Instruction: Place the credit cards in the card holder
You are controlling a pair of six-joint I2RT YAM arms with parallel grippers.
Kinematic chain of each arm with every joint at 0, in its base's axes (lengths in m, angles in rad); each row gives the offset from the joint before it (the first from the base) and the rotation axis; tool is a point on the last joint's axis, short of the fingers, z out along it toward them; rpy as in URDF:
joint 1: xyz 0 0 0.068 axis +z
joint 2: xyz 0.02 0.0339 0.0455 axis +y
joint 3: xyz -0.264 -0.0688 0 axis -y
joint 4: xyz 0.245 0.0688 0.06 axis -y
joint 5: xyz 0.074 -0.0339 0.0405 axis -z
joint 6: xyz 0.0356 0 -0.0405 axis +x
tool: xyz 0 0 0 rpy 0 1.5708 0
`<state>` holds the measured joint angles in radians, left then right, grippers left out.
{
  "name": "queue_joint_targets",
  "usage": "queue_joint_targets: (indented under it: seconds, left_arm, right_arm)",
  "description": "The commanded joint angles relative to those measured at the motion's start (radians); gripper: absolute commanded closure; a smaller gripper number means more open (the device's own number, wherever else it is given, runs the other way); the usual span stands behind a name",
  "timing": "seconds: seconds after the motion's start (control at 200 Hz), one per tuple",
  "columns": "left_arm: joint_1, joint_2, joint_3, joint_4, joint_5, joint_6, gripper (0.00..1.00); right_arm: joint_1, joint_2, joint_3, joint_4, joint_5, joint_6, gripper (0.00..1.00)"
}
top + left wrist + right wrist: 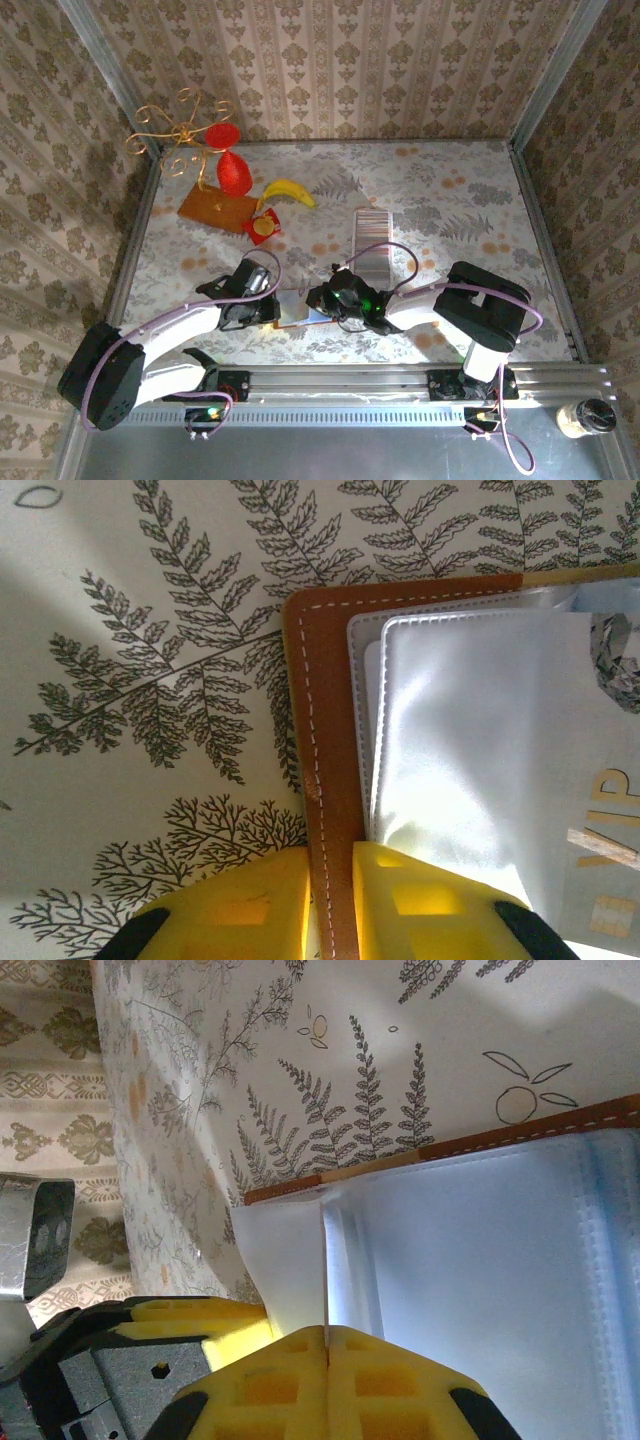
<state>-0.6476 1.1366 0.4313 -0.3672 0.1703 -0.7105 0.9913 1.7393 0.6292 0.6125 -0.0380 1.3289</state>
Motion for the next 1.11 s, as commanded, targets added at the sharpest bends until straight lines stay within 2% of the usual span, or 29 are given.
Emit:
queue_joint_targets:
  seconds: [0.0, 0.08, 0.12, 0.385, 0.655, 0.73, 0.905, 1.1]
  left_arm:
    - [-0.012, -0.005, -0.029, -0.045, -0.012, -0.006, 0.78]
    - [-0.012, -0.011, -0.029, -0.050, -0.017, -0.006, 0.76]
    - [-0.012, -0.014, -0.031, -0.048, -0.016, -0.006, 0.76]
    - [-0.012, -0.012, -0.045, -0.027, -0.003, -0.008, 0.79]
    - [-0.017, -0.002, -0.051, -0.009, 0.008, -0.010, 0.80]
    - [-0.017, -0.002, -0.051, -0.009, 0.009, -0.010, 0.80]
    - [-0.018, -0.013, -0.050, -0.017, 0.000, -0.013, 0.79]
    - [-0.018, -0.024, -0.052, -0.023, -0.002, -0.013, 0.79]
  right_arm:
    - [0.010, 0.026, 0.022, 0.005, -0.025, -0.021, 1.00]
    - [0.009, 0.019, 0.043, -0.085, -0.021, -0.042, 0.84]
    - [0.010, 0.015, 0.058, -0.134, -0.019, -0.059, 0.80]
    - [0.010, 0.012, 0.133, -0.325, -0.003, -0.149, 0.87]
    - [0.015, 0.052, 0.187, -0.347, -0.042, -0.201, 0.92]
    - [0.015, 0.061, 0.203, -0.368, -0.049, -0.209, 0.90]
    - [0.015, 0.027, 0.211, -0.465, 0.007, -0.235, 0.74]
    - [0.015, 0.006, 0.237, -0.576, 0.041, -0.282, 0.70]
